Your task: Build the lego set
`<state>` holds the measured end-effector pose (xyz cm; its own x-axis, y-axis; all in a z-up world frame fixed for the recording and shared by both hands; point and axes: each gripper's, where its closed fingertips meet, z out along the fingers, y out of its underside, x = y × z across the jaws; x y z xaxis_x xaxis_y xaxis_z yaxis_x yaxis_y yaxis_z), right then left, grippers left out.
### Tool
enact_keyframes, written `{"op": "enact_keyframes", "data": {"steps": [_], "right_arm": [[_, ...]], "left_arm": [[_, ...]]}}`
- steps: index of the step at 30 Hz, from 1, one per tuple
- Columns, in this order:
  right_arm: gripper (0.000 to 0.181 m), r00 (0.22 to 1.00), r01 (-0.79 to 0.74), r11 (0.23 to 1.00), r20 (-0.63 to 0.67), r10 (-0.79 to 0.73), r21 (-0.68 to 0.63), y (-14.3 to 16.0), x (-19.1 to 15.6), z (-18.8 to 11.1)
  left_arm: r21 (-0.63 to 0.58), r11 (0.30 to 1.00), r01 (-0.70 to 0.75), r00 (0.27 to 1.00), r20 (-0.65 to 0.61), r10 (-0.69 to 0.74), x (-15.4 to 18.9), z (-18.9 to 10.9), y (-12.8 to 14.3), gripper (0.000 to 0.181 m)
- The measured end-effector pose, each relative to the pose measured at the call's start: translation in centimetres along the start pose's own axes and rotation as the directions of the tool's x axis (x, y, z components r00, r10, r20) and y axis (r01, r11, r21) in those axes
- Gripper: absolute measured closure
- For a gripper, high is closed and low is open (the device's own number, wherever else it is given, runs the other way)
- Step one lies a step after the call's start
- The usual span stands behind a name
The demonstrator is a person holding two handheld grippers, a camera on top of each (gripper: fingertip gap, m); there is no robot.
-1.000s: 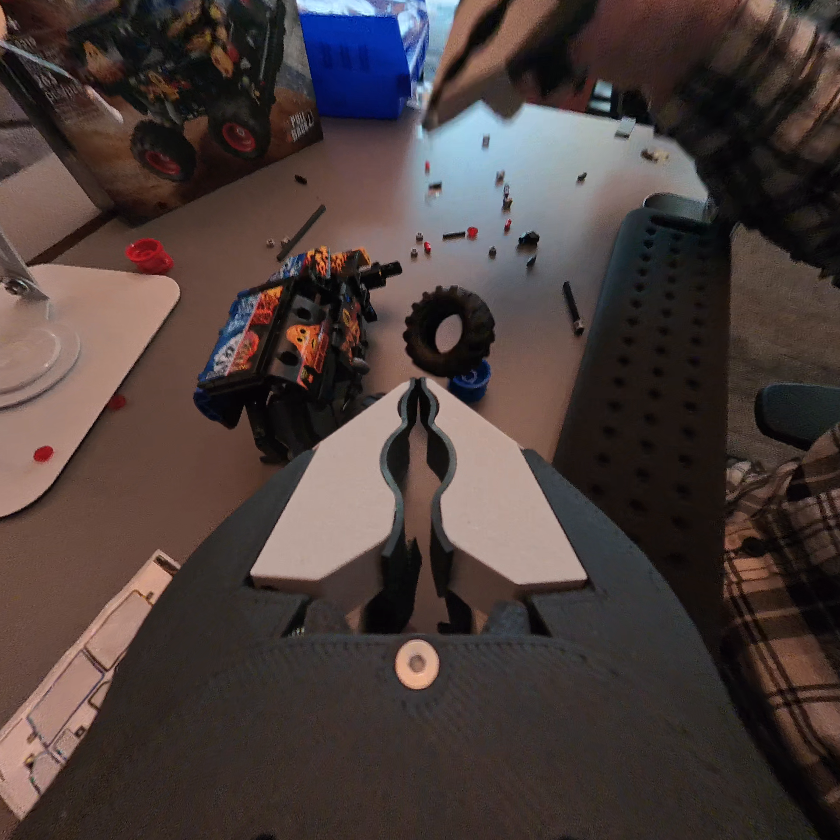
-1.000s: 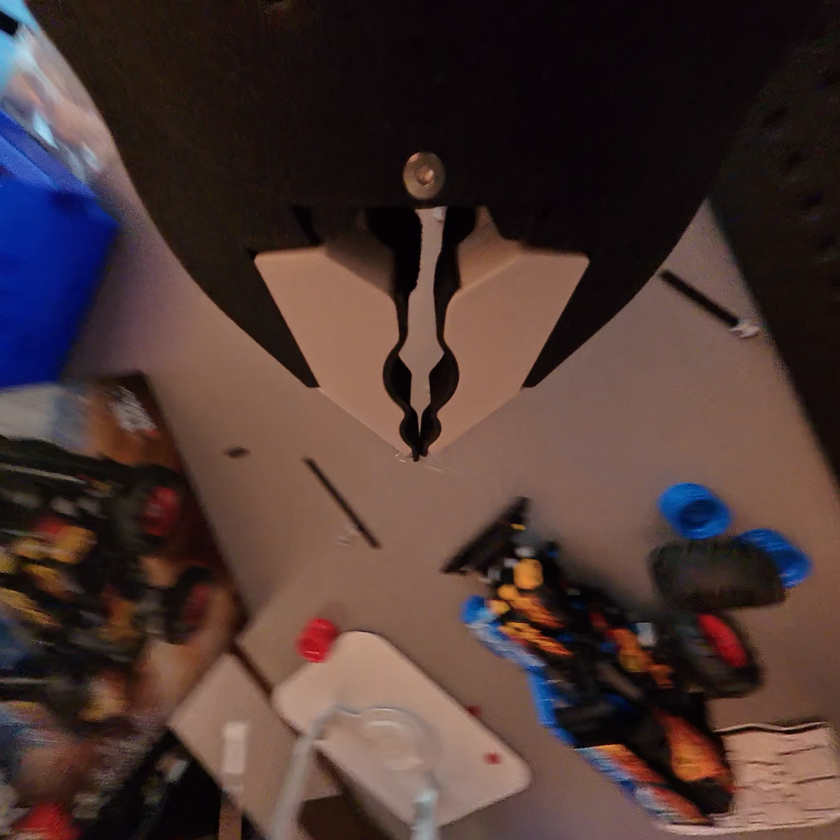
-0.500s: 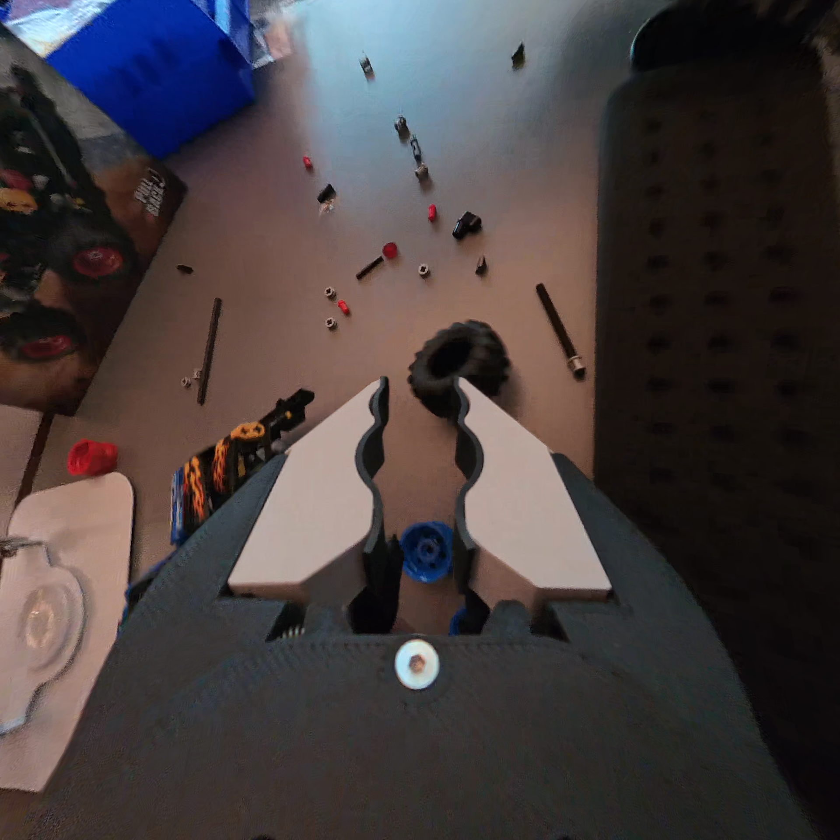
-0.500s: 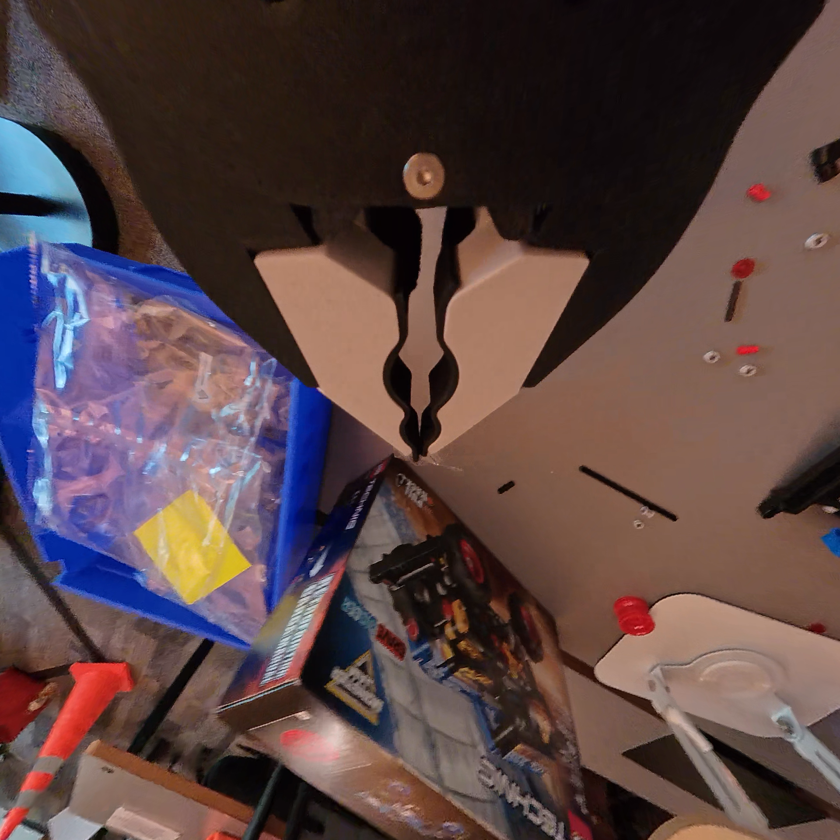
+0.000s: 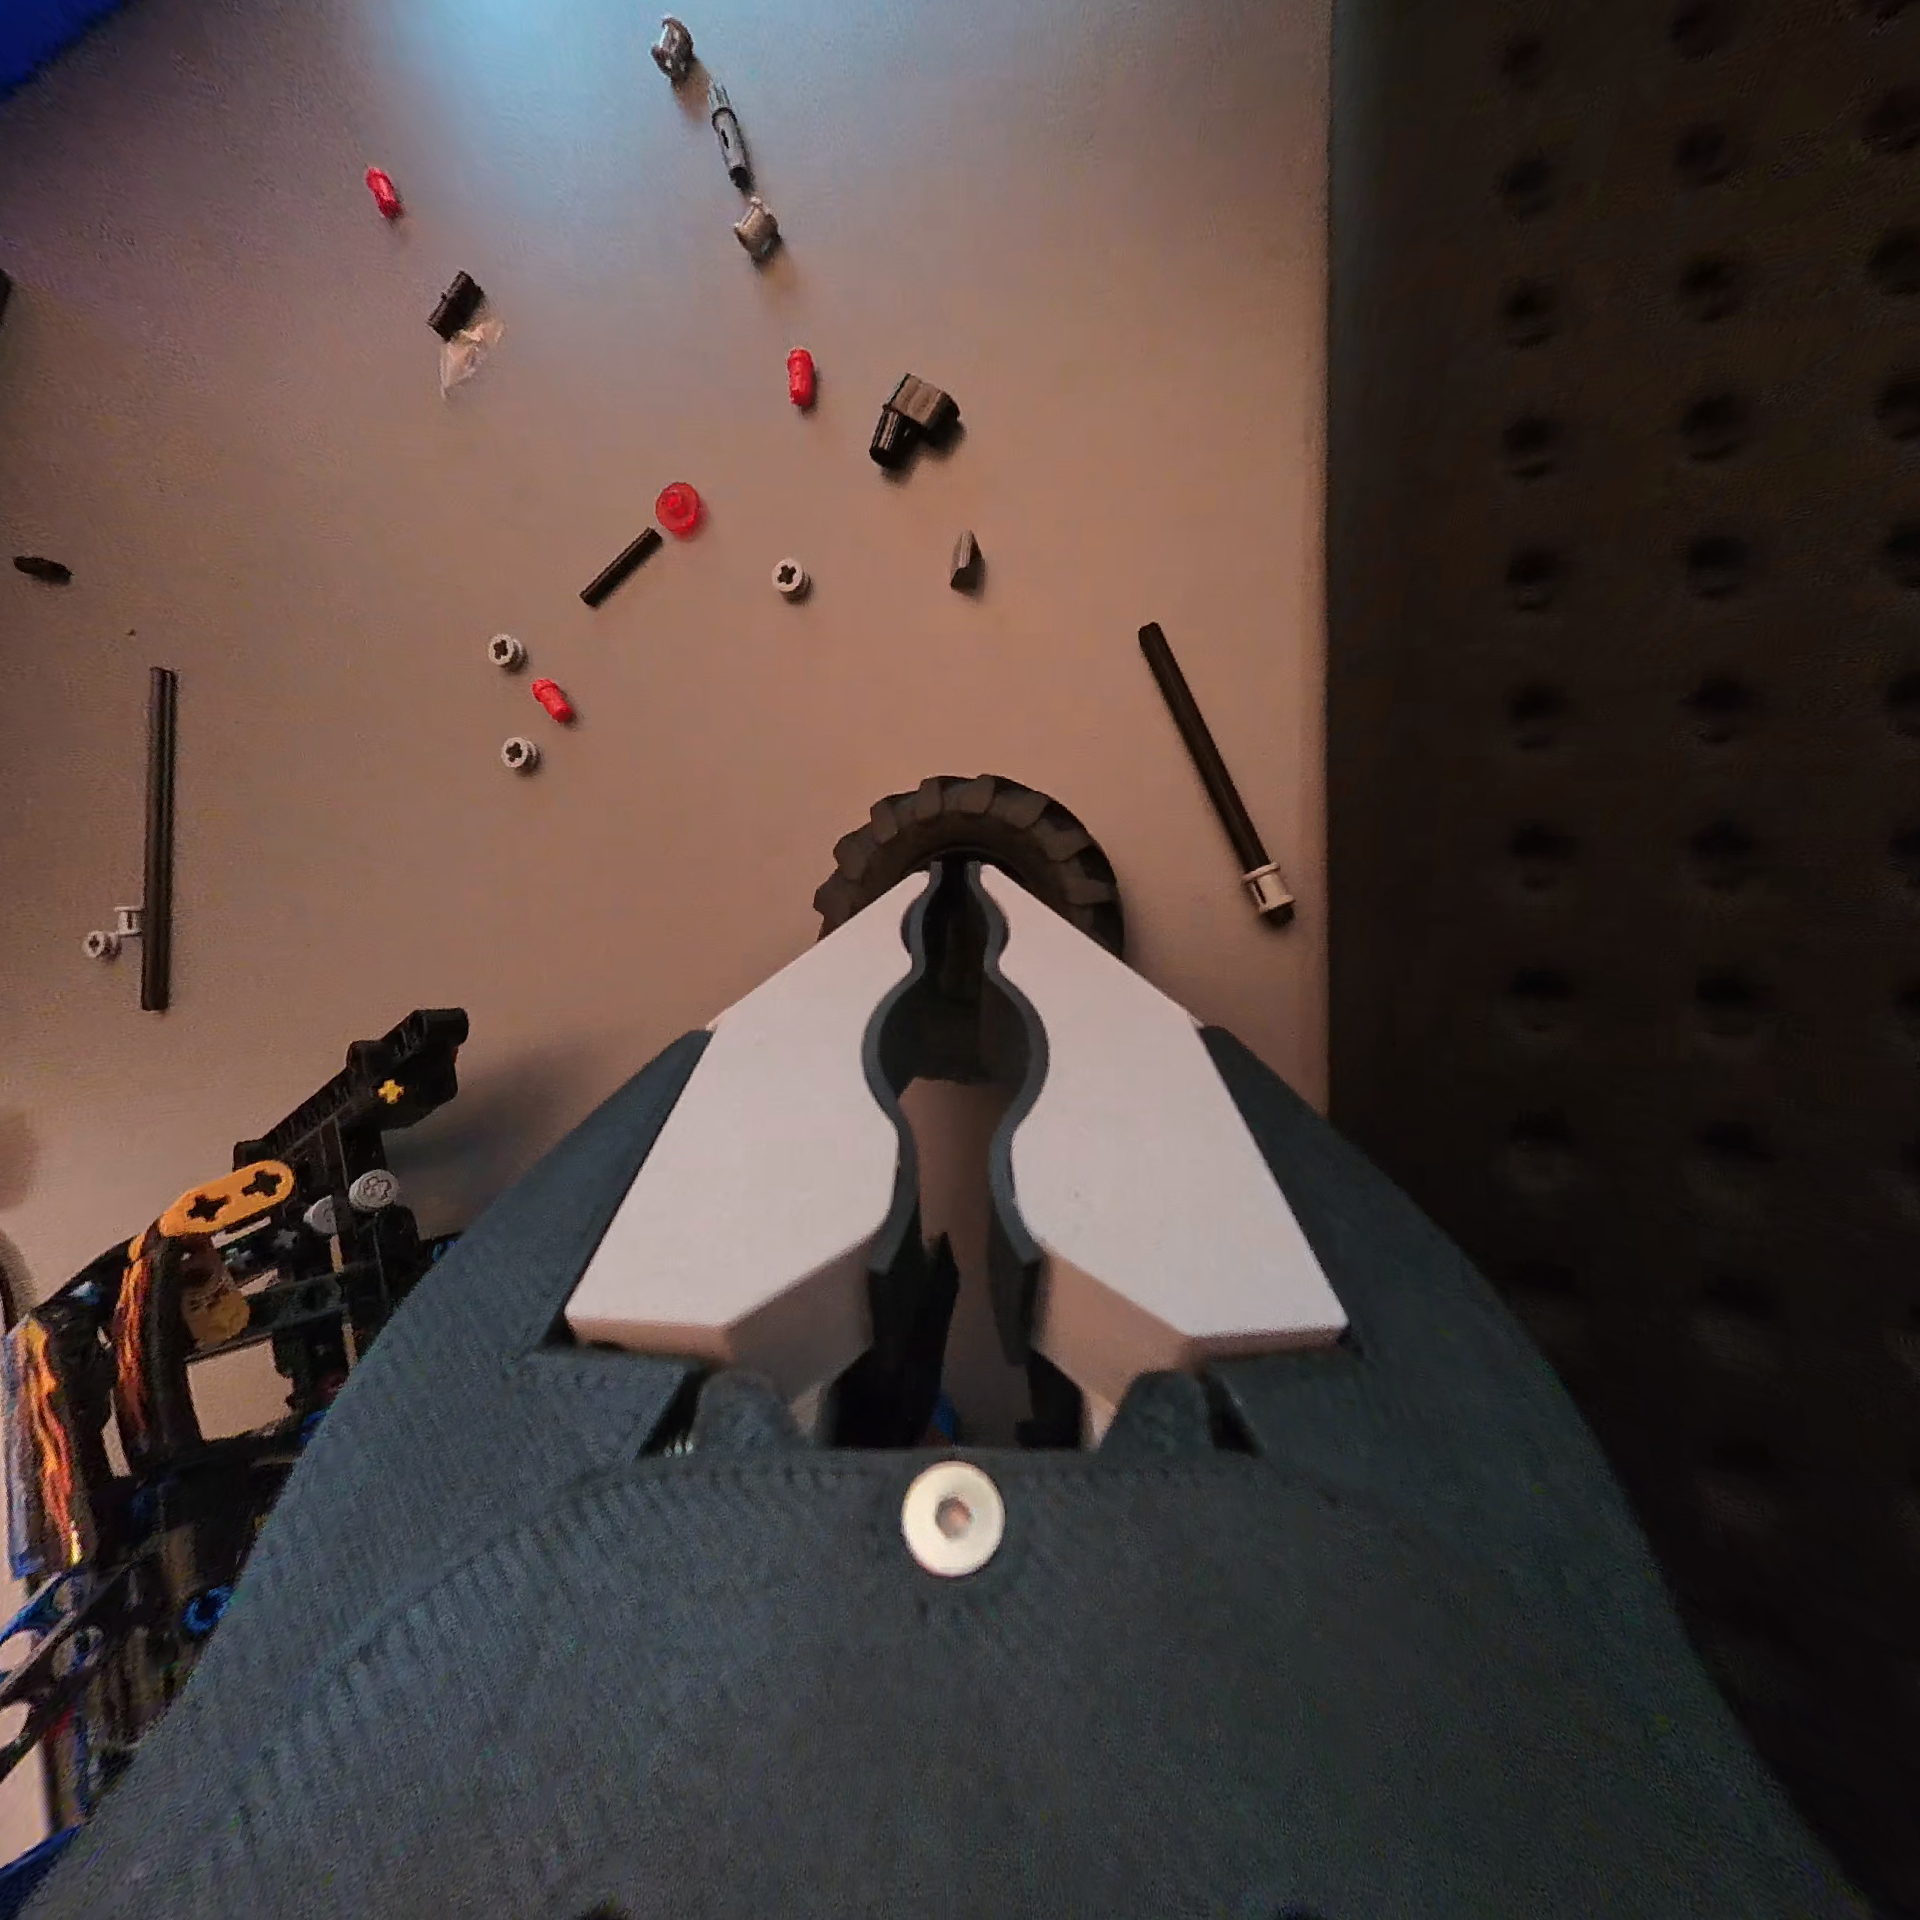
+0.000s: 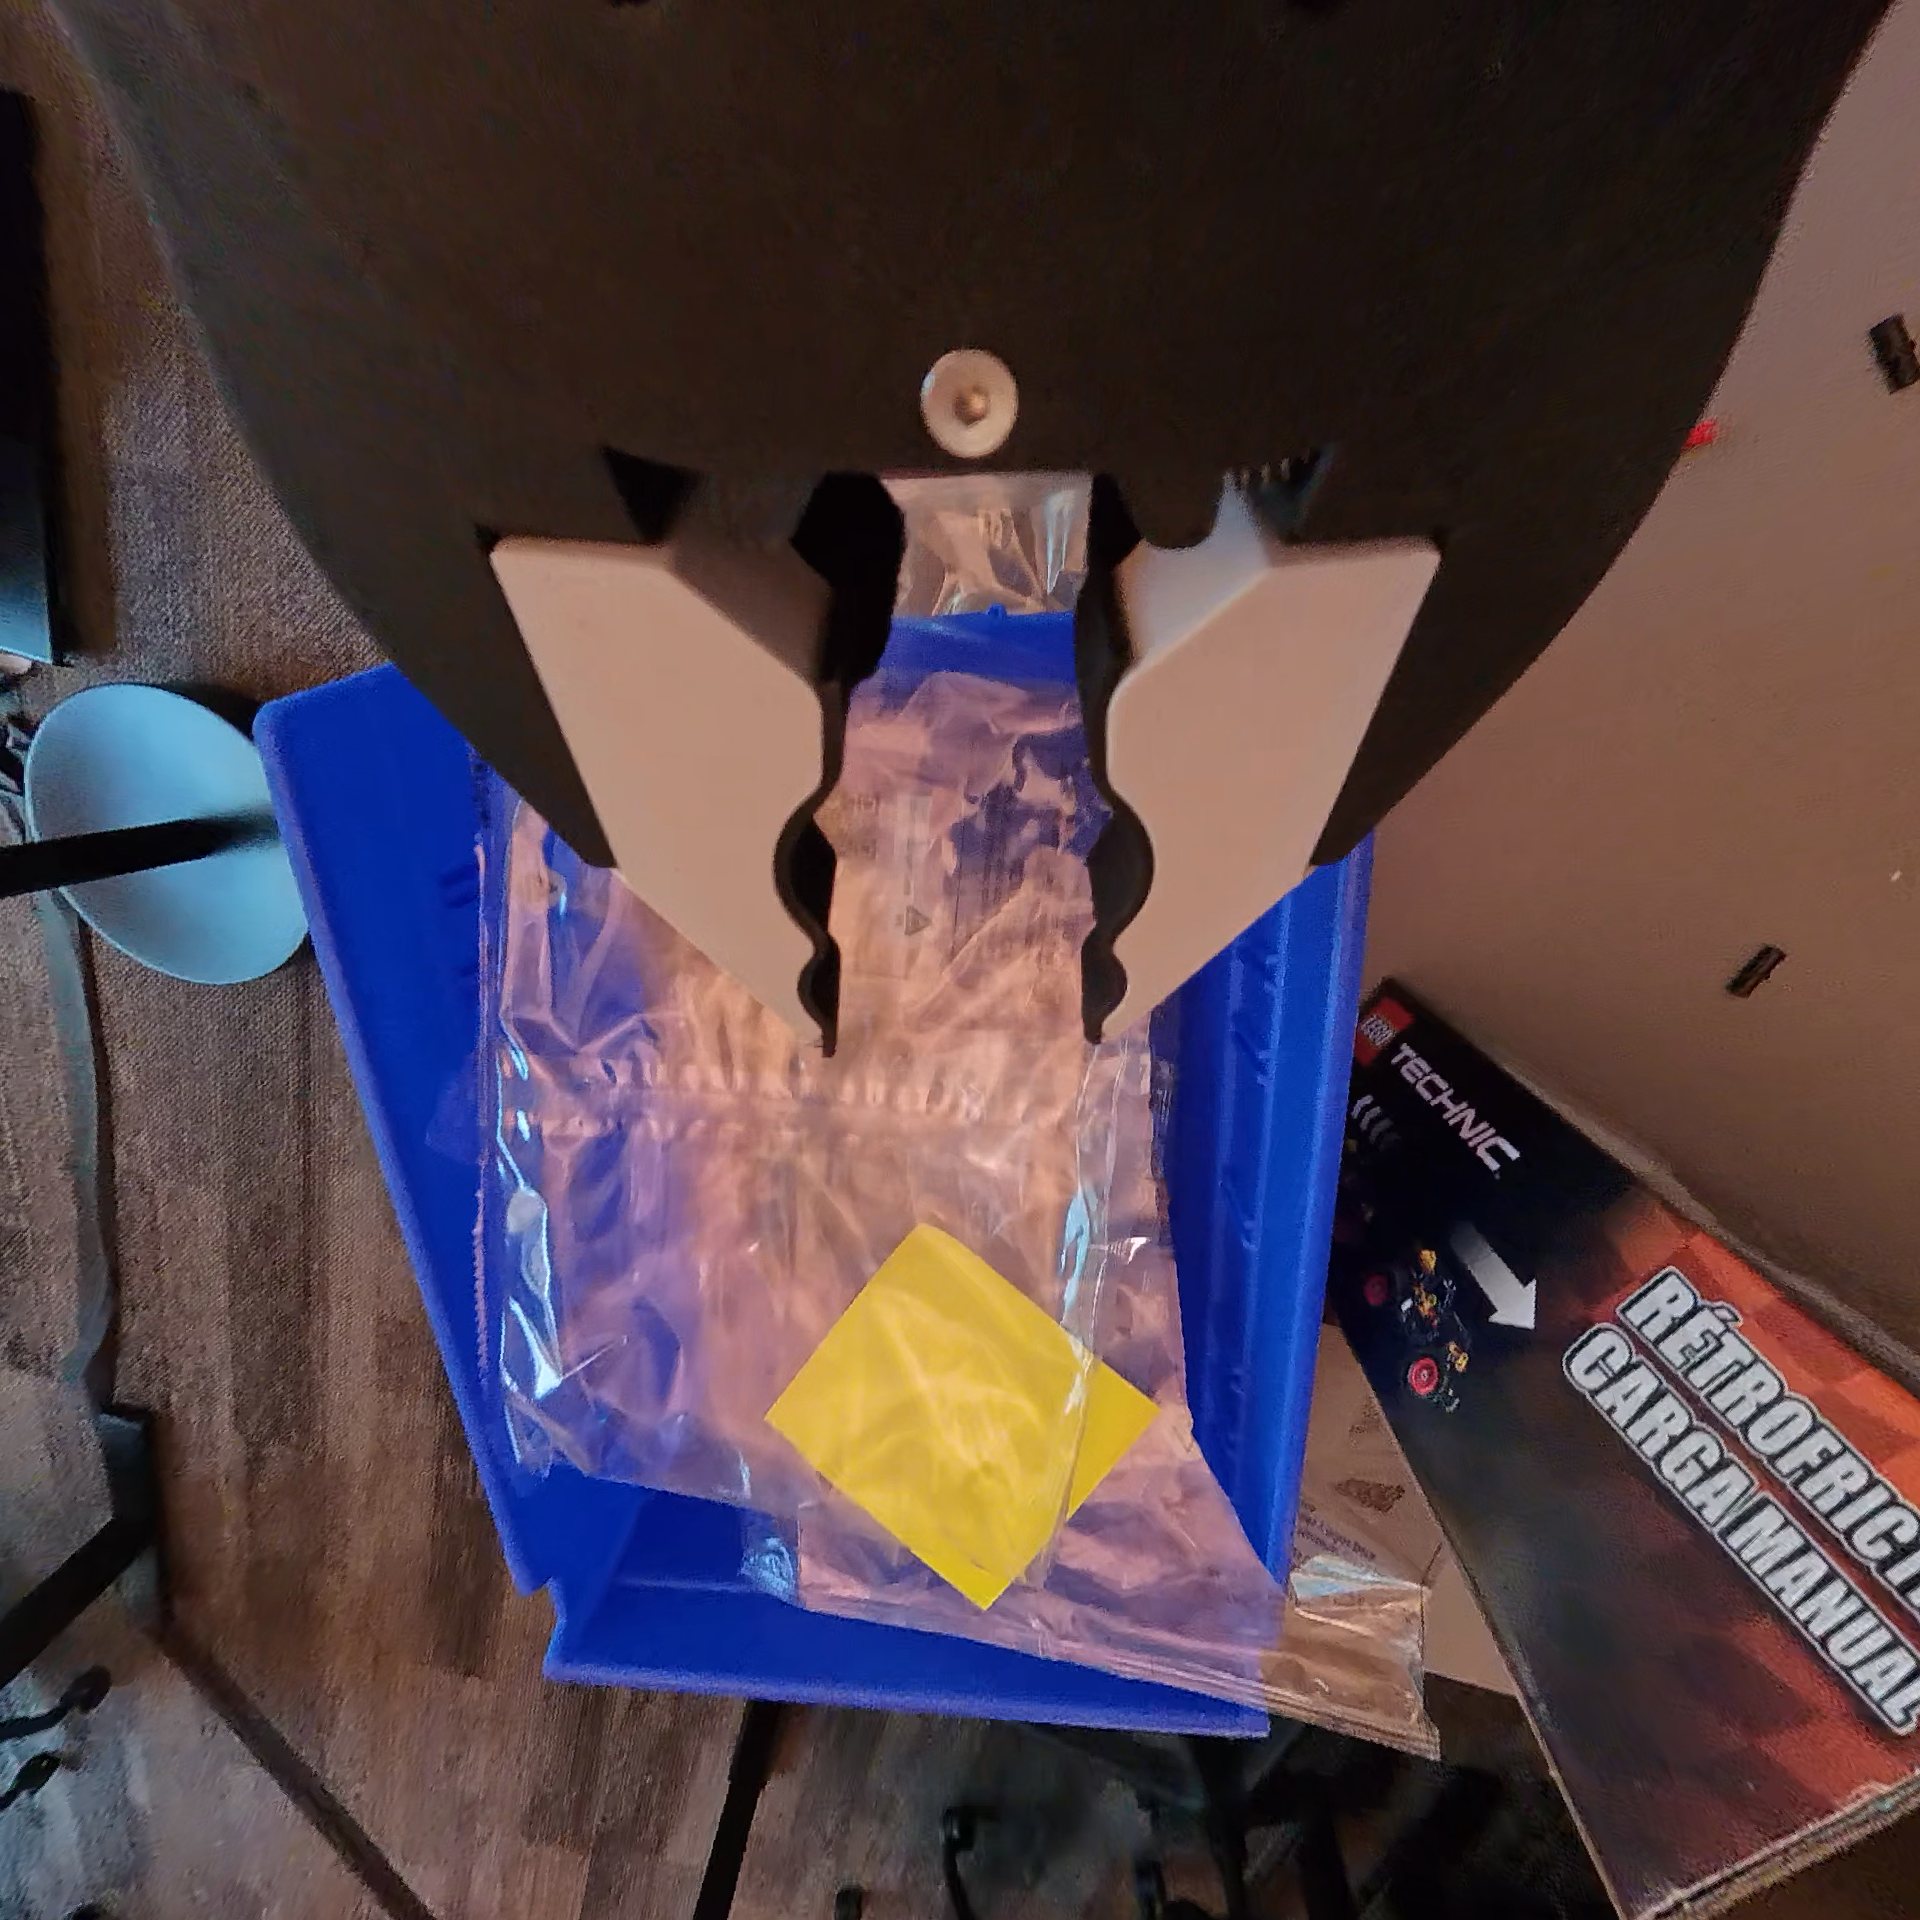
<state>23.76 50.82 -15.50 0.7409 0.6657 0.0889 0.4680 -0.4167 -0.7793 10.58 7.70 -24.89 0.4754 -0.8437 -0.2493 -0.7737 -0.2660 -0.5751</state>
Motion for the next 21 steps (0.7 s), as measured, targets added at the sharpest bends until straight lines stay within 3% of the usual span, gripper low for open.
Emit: {"op": "enact_keyframes", "data": {"steps": [2, 5, 6, 7, 9, 10, 11, 13, 16, 18, 21], "right_arm": [[0.126, 0.999, 0.016, 1.000, -0.033, -0.016, -0.003, -0.2, 0.4, 0.1], [0.161, 0.998, 0.052, 0.997, -0.042, -0.049, 0.064, -1.3, 0.3, -1.3], [0.157, 0.999, 0.046, 0.996, -0.027, -0.045, 0.073, -1.5, 0.1, -1.7], [0.139, 0.999, 0.035, 0.997, -0.015, -0.034, 0.071, -1.5, -0.1, -2.0], [0.129, 1.000, 0.024, 0.999, 0.011, -0.024, 0.040, -1.1, -0.7, -2.5], [0.150, 0.999, 0.049, 0.998, 0.014, -0.050, 0.046, -1.2, -1.1, -3.0], [0.158, 0.997, 0.070, 0.996, 0.008, -0.071, 0.062, -1.4, -1.5, -3.7], [0.145, 0.997, 0.076, 0.995, 0.027, -0.078, 0.072, -1.6, -3.4, -5.5], [0.142, 0.967, 0.208, 0.968, 0.121, -0.226, 0.141, -2.2, -10.4, -9.8], [0.127, 0.896, 0.332, 0.931, 0.258, -0.362, 0.155, -0.3, -17.7, -12.1], [0.122, 0.728, 0.466, 0.858, 0.458, -0.510, 0.214, 4.4, -28.5, -15.3]], "left_arm": [[0.004, 1.000, 0.006, 1.000, -0.007, -0.006, 0.0, -0.1, 0.0, 0.179], [0.009, 1.000, 0.014, 1.000, -0.024, -0.014, 0.1, -0.1, 0.0, 0.178], [0.010, 1.000, 0.014, 1.000, -0.024, -0.014, 0.0, -0.1, 0.0, 0.178], [0.008, 1.000, 0.012, 1.000, -0.023, -0.012, 0.0, -0.1, 0.1, 0.178], [0.007, 1.000, 0.013, 1.000, -0.027, -0.012, 0.0, -0.3, 0.1, 0.177], [0.009, 1.000, 0.015, 0.999, -0.028, -0.015, -0.1, -0.3, 0.1, 0.176], [0.011, 1.000, 0.018, 0.999, -0.027, -0.017, -0.1, -0.4, 0.1, 0.174], [0.014, 1.000, 0.015, 1.000, -0.020, -0.015, -0.2, -0.7, 0.0, 0.169], [0.033, 0.999, 0.031, 0.999, -0.022, -0.030, -0.4, -1.7, -0.1, 0.163], [0.051, 0.998, 0.044, 0.999, -0.018, -0.043, -0.8, -2.8, -0.1, 0.162], [0.076, 0.994, 0.077, 0.997, 0.016, -0.078, -2.0, -5.1, 0.5, 0.161]]}}
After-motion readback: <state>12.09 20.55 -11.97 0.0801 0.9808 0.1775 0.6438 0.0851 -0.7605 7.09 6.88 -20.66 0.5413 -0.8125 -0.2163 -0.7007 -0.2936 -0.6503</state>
